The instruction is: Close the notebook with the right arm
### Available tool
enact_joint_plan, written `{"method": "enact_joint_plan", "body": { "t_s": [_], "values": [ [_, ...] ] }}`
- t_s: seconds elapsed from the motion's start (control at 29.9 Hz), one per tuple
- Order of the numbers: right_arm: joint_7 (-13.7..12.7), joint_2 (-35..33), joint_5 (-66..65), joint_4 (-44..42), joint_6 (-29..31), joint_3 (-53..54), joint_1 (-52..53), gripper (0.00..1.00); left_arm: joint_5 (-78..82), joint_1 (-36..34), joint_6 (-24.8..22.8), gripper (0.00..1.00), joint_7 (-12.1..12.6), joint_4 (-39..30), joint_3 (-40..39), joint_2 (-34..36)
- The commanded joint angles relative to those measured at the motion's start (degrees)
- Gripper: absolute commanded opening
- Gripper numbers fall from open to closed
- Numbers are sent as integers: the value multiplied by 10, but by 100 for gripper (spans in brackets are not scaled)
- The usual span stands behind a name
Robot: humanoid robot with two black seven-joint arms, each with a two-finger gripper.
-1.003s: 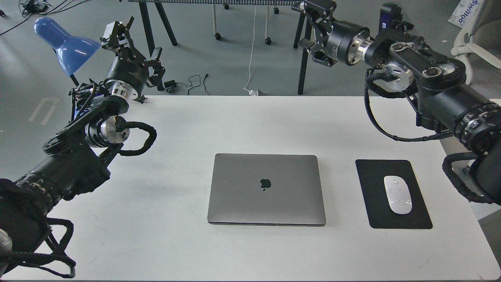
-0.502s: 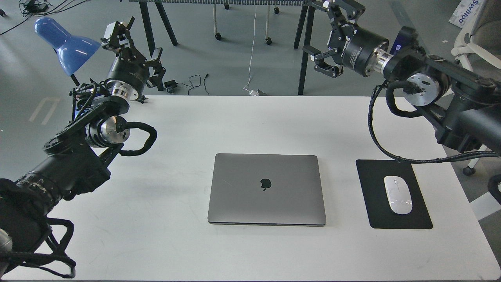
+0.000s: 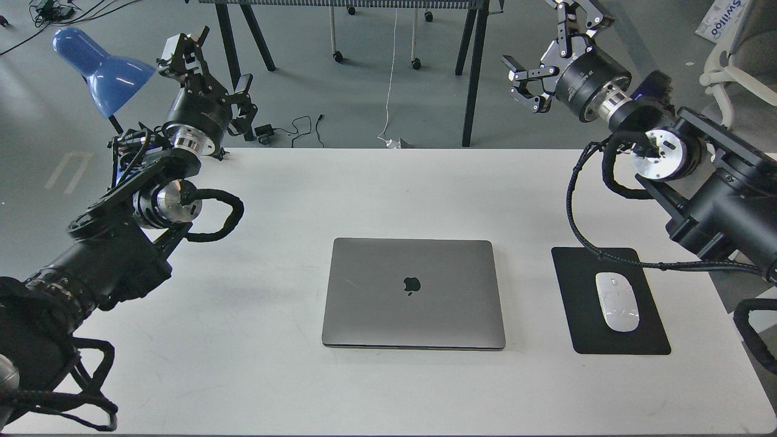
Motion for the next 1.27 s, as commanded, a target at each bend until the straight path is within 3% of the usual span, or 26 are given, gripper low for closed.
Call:
{"method": "enact_joint_plan", "body": {
  "t_s": [0.0, 0.5, 1.24],
  "values": [
    [1, 27, 0, -19, 3, 4, -6, 100, 0, 0, 0, 100, 0, 0, 0, -1],
    [8, 35, 0, -16, 16, 86, -27, 100, 0, 1, 0, 100, 0, -1, 0, -1],
    [8, 31, 0, -15, 13, 100, -50, 100, 0, 1, 0, 100, 0, -1, 0, 0]
  ]
}}
